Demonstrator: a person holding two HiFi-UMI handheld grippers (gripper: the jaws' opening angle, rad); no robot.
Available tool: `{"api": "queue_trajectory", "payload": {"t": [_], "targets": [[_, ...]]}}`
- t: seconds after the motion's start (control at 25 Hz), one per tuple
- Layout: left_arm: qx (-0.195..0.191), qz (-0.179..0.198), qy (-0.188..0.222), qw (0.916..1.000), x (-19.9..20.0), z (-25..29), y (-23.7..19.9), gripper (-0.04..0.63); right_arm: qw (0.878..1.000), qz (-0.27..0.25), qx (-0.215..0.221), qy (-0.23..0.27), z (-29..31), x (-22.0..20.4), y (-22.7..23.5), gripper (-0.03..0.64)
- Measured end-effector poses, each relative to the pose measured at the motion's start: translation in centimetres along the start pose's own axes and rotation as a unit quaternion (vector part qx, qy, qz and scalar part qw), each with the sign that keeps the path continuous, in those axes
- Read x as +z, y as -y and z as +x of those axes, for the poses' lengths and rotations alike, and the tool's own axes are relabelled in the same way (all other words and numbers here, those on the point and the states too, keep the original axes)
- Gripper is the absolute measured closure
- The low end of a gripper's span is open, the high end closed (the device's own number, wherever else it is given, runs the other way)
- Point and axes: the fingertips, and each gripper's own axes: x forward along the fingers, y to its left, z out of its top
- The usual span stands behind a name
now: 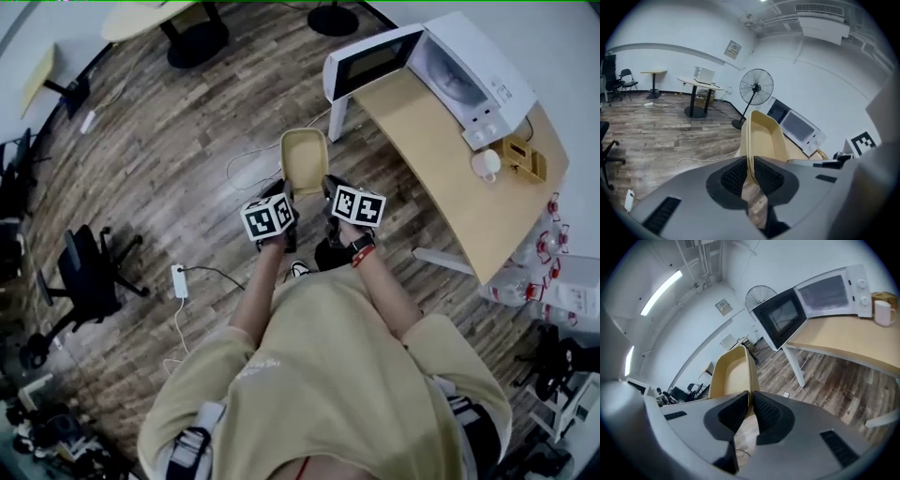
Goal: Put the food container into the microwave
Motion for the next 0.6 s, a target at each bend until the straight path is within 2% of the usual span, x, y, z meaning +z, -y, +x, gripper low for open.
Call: {"api": "queue_trajectory", "payload": {"t": [0.28, 0.44, 0.6], "targets": [[-0.049, 0.074, -0.035, 0.9955, 3.3, 7.9, 7.9, 0.534, 0.994, 0.082, -0.043, 0.058, -0.9, 6.2, 8.3, 0.565], [-0.073, 0.108, -0.042, 0.9905, 5.2, 11.6, 12.0, 0.534, 0.989, 0.105, -0.058, 0.086, -1.5, 9.5, 12.0, 0.565], [-0.096, 0.126, -0.056, 0.9858, 5.8, 15.1, 15.9, 0.534, 0.984, 0.124, -0.074, 0.105, -2.8, 12.2, 15.7, 0.565]]}}
